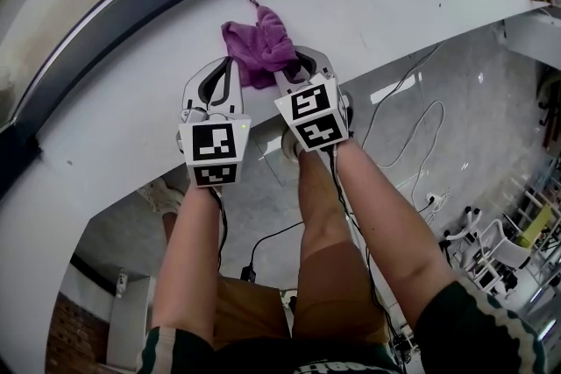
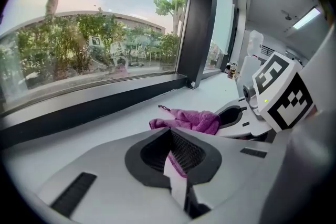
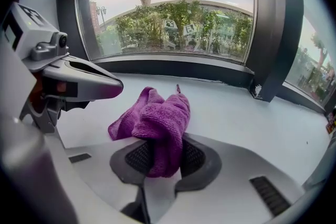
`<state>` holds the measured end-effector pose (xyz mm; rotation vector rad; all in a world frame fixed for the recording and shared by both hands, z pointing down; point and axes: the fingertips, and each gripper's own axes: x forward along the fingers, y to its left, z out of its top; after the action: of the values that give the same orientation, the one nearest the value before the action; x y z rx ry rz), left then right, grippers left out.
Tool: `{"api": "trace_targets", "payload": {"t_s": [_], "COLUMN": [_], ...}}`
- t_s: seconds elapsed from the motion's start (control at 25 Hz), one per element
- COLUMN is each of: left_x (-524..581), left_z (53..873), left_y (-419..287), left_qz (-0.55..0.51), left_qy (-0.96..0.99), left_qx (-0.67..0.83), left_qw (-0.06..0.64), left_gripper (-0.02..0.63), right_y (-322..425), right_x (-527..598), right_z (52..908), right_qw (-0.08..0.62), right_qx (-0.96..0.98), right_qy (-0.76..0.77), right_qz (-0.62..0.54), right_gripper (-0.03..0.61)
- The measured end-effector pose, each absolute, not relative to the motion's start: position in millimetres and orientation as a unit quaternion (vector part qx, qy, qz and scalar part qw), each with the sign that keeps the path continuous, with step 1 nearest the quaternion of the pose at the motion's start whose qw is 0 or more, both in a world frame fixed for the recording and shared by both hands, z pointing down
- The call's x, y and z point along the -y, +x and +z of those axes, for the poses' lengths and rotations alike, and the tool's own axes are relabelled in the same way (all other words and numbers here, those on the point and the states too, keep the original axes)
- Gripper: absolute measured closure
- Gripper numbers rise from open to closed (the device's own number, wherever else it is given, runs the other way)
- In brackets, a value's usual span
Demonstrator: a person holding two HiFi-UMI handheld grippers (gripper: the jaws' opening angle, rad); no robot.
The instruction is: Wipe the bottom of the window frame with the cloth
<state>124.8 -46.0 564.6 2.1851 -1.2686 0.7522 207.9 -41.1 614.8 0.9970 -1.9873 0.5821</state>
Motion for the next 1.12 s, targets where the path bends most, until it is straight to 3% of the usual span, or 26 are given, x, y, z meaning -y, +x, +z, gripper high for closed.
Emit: {"api": "trace_targets", "payload": {"t_s": [1.12], "left_x": [12], "left_z": [553], "left_y": [38], "left_qz": [0.269], "left_qy": [0.793], "left_qx": [0.482], "left_qw": [0.257], "left_gripper": [0.604], "right_y": [110], "right_x": [12], "right_z": [613], "right_qw": [0.425], "right_qx": [0.807], "right_qy": [0.355], "right_qz": [0.206], "right_gripper": [0.476]}}
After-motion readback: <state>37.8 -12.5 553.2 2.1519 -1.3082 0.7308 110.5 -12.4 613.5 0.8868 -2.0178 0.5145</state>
